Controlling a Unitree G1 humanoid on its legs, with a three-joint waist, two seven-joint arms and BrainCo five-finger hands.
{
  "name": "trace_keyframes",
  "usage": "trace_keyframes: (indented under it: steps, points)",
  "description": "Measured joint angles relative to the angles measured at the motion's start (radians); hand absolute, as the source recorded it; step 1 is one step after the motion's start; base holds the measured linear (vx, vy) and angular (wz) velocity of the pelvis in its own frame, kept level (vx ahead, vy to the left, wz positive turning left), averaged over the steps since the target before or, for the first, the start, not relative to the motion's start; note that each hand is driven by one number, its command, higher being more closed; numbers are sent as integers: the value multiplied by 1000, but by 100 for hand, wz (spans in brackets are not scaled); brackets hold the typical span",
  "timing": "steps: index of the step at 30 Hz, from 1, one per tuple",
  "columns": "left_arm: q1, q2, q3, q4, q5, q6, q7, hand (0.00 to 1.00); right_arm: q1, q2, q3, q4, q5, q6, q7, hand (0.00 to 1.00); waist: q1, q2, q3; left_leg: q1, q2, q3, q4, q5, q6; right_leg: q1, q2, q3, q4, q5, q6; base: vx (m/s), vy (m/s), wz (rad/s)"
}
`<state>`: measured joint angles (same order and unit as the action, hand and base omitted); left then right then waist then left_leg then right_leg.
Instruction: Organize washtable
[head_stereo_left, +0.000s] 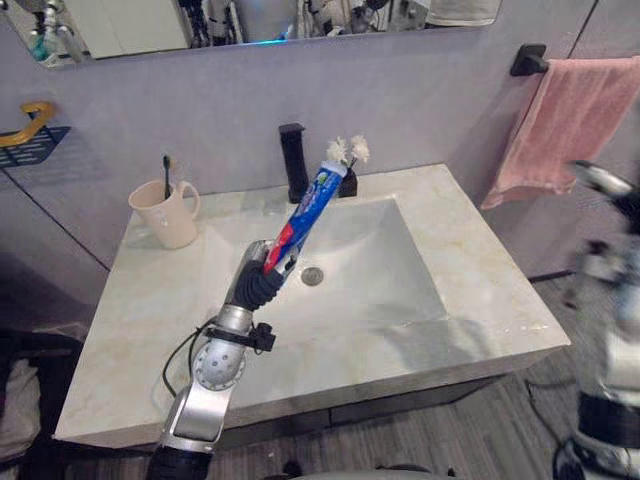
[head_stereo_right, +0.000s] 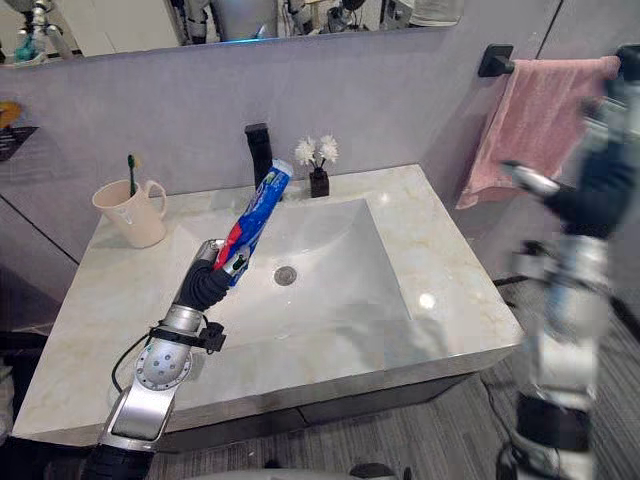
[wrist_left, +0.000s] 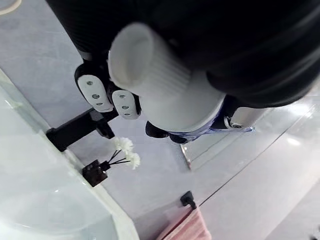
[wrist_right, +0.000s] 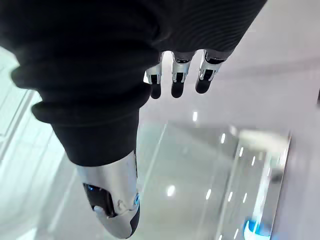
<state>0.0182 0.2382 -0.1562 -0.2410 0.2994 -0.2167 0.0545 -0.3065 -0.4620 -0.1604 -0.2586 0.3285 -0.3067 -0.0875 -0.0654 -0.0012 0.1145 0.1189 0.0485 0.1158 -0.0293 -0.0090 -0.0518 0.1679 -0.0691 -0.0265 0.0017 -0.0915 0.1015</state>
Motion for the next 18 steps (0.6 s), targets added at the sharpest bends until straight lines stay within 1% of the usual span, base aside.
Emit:
trace_keyframes:
  steps: [1, 2, 4, 6, 8, 10, 11, 14, 15, 18]
  points:
    - [-21, 0, -20, -1, -12, -1, 8, 100, -48, 1, 93, 37, 41, 5, 20, 0, 20, 2, -1, -1, -1, -5, 0, 1, 1, 2, -1, -5, 0, 0, 0, -15, -11, 9]
    - [-34, 0, -29, -1, -15, -1, 15, 100, -73, 2, 143, 61, 64, 11, 31, 0, 32, 3, -2, -1, -3, -6, 0, 2, 2, 3, -2, -8, 0, 0, 0, -8, -5, 17]
    - [-68, 0, -33, -1, -22, 0, 39, 100, -132, 23, 274, 111, 104, 49, 57, 0, 43, 5, -3, -7, -13, -29, 0, 6, 7, 9, -7, -32, -1, 0, 0, -3, -2, 28]
    - [-92, 1, -35, -1, -23, 0, 60, 100, -140, 54, 339, 124, 118, 72, 76, 0, 54, 5, -3, -6, -14, -37, 0, 7, 7, 15, -10, -50, -1, 0, 0, 1, -9, 20]
    - [-106, 1, -38, -1, -23, 2, 84, 100, -141, 84, 402, 129, 134, 96, 96, 0, 56, 5, -3, -7, -16, -47, -1, 9, 10, 19, -15, -62, -1, 0, 0, -4, -9, 15]
    - [-111, 0, -41, -1, -23, 2, 102, 100, -143, 121, 449, 151, 134, 103, 113, 0, 57, 5, -4, -7, -20, -49, -5, 11, 14, 20, -20, -71, -1, 0, 0, -24, 0, 11]
    - [-114, 0, -52, 2, -23, 3, 113, 100, -145, 143, 475, 173, 135, 120, 113, 0, 57, 5, -5, -11, -25, -59, -7, 16, 19, 21, -23, -84, 0, 0, 0, -31, -3, 14]
    - [-119, -2, -78, 7, -22, 9, 125, 100, -146, 177, 499, 210, 137, 132, 112, 0, 58, 6, -5, -14, -33, -63, -14, 25, 24, 20, -31, -89, 0, 0, 1, -46, 4, 9]
    - [-119, -5, -86, 9, -22, 12, 128, 100, -146, 193, 510, 218, 152, 137, 112, 0, 59, 9, -7, -14, -35, -69, -27, 36, 27, 18, -35, -97, 0, 5, 8, -62, 6, 17]
    - [-125, -16, -102, 21, -22, 14, 140, 100, -146, 227, 535, 241, 185, 138, 111, 0, 55, 11, -9, -13, -43, -87, -52, 60, 32, 16, -38, -114, 0, 5, 9, -75, -5, 18]
